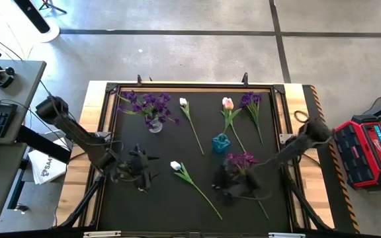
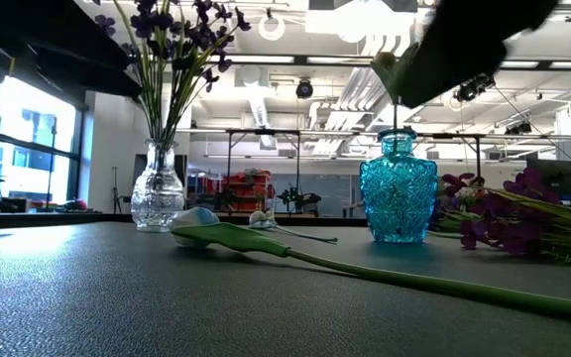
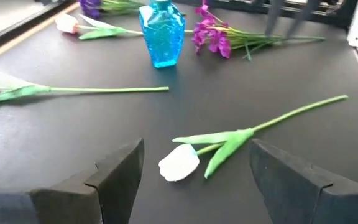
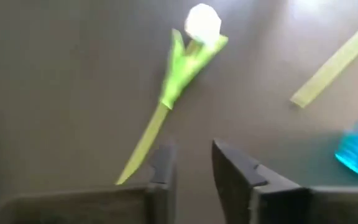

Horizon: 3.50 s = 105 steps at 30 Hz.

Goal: Sort flowers into vase by color
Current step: Put the bottom white flower into the blue vase

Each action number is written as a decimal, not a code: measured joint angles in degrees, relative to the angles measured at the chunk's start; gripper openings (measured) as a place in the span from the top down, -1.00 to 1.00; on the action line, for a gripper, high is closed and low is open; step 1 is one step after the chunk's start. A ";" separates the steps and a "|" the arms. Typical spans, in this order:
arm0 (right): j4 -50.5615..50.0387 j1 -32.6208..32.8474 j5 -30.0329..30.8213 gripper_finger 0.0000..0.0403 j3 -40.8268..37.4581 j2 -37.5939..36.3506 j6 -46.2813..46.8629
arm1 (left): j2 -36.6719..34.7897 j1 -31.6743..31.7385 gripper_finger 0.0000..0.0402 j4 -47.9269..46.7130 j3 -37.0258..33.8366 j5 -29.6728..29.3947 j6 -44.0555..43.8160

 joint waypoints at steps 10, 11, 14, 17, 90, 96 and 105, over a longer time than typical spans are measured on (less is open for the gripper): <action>18.25 -9.34 -7.20 0.07 0.00 9.68 -9.44 | 2.34 0.00 -0.36 1.16 -0.02 -13.71 0.97; 20.13 -9.57 -7.44 0.07 0.00 10.39 -11.23 | 2.34 0.00 -0.36 1.20 -0.02 -15.53 1.78; 23.02 -9.73 -8.53 0.07 0.00 11.77 -14.53 | 2.34 0.07 -0.36 1.51 -0.02 -20.87 2.83; 22.79 -9.75 -8.88 0.10 0.00 13.31 -15.65 | 2.34 0.07 -0.36 1.55 -0.02 -22.03 2.11; 114.28 -26.23 -7.42 1.00 -45.99 -25.72 -73.94 | 8.45 8.43 -0.36 22.24 -0.07 -13.36 15.99; 112.51 -24.27 -5.77 1.00 -45.99 -25.77 -73.99 | 3.49 9.38 -0.36 25.95 -0.07 -12.21 27.67; 100.32 -22.16 0.13 1.00 -45.99 -25.63 -72.07 | -0.15 9.38 -0.36 26.57 -0.07 -12.42 35.55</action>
